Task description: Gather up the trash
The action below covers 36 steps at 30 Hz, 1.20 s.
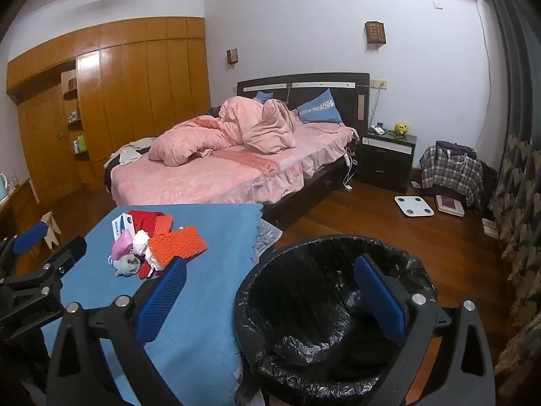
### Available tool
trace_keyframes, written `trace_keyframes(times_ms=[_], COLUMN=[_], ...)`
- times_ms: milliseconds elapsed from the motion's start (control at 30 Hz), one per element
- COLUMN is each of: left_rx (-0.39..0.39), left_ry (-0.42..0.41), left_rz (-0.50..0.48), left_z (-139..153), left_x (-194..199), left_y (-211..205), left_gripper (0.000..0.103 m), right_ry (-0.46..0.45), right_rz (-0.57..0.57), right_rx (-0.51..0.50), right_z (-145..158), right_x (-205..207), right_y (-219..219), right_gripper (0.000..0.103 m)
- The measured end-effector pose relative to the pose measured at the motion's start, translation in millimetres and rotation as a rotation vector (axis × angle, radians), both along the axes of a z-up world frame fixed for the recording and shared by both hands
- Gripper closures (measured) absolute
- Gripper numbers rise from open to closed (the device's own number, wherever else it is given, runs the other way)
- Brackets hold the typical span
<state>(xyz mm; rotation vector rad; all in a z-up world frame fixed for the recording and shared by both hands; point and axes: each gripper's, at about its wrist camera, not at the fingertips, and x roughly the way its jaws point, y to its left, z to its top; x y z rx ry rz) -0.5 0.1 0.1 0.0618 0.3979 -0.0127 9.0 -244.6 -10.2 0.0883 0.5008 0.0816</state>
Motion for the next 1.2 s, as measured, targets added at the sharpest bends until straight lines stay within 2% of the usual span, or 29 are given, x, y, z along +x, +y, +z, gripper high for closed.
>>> trace_keyframes(times_ms=[1200], left_rx=[-0.009], left_ry=[0.001], left_rz=[0.006], left_z=[5.1], left_x=[0.4], left_y=[6.5], left_gripper=[0.005], right_ry=[-0.007], right_rz=[0.001], right_rx=[-0.014], right_z=[2.7], right_x=[1.1], right_y=[3.8], right_gripper=[0.006])
